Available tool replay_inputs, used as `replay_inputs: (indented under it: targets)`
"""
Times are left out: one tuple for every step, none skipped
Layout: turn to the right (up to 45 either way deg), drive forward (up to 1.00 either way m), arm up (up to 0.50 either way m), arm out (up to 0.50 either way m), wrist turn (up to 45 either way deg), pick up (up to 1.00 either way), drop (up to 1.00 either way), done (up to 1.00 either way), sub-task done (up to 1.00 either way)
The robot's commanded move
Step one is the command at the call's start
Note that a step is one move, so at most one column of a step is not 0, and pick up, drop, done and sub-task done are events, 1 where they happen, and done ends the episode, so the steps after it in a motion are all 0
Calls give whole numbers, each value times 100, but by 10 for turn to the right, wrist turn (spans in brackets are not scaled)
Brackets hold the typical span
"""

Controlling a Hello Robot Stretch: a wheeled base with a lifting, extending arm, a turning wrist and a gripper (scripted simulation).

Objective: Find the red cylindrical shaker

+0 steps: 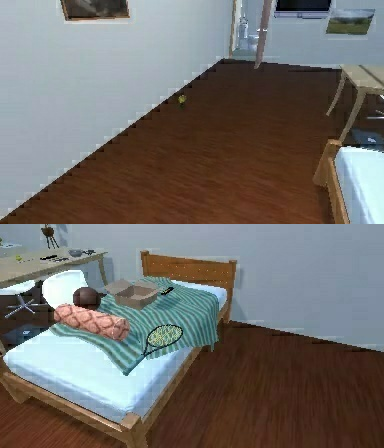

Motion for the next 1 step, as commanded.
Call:
replay_inputs:
  targets:
    - [90,0,0,0,0,0,0,0,0]
